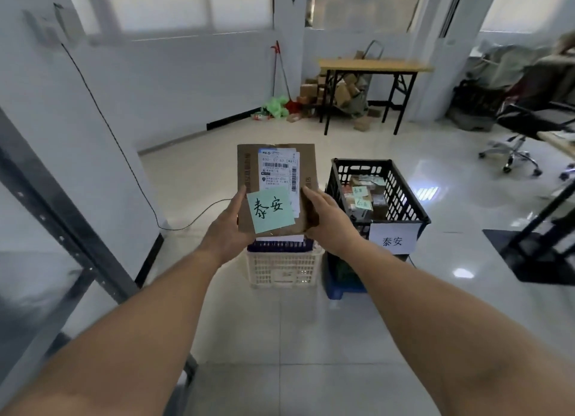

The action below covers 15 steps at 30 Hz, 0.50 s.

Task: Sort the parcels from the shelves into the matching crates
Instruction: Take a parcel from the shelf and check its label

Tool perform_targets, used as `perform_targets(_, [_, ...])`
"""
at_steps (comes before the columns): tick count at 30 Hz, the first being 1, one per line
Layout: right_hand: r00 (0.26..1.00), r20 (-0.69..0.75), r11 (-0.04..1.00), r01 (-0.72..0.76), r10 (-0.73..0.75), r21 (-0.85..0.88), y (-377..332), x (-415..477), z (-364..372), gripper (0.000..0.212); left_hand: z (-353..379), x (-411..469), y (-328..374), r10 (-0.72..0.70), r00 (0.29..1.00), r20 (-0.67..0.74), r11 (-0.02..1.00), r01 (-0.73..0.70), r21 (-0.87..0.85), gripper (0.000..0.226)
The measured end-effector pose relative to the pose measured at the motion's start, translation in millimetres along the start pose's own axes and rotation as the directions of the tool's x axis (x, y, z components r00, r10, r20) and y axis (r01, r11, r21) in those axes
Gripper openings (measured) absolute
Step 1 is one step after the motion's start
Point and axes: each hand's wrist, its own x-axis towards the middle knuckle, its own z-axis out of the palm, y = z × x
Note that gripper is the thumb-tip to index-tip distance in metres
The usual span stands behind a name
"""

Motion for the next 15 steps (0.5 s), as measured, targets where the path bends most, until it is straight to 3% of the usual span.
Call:
perform_targets(9, [0.984, -0.052, 0.986, -0.167, 0.168, 0.020, 90.4, 65.1, -32.2, 0.086, 71.5, 118.0, 16.0, 0.023, 0.987, 0.160, 1.000, -0.024, 0.004, 0.098])
perform_targets(15, [0.981, -0.078, 0.983, -0.175, 0.180, 0.063, 171.1, 123.0, -82.8, 0.085, 134.7, 203.7, 57.5, 0.061, 0.981, 0.184, 0.997, -0.067, 0.027, 0.098])
